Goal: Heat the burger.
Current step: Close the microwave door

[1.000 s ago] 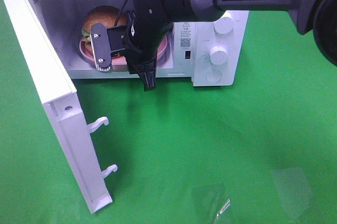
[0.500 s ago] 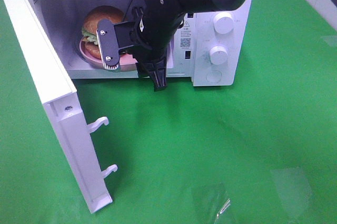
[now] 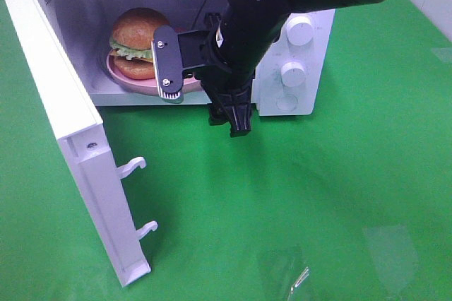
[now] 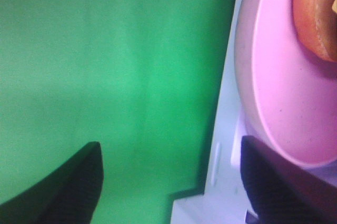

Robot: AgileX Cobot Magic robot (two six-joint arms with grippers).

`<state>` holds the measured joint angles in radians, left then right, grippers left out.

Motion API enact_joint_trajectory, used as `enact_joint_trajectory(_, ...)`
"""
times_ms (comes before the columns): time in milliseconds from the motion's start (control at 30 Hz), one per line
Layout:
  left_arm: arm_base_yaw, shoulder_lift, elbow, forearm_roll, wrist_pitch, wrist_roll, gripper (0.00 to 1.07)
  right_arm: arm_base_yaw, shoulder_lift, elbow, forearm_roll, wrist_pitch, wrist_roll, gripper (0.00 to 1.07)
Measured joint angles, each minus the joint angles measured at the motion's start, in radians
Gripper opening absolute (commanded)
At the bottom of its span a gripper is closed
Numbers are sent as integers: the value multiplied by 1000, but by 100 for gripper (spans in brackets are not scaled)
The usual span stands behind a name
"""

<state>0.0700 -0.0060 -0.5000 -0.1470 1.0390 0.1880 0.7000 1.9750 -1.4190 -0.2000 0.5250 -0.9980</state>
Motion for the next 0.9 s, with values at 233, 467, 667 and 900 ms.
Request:
enact_joint_trajectory(233, 0, 0, 0, 0, 0, 0, 98, 0, -107, 111, 2, -34, 141, 74)
enact_joint_trajectory(467, 0, 0, 0, 0, 0, 0, 98, -1, -195, 191, -16, -37, 428, 76)
enact_joint_trajectory(667, 0, 0, 0, 0, 0, 0, 98, -12, -301, 281, -30, 8, 757, 79)
enact_joint_trajectory(900, 0, 0, 0, 0, 0, 0, 98, -43, -389, 335, 7, 138, 893, 78)
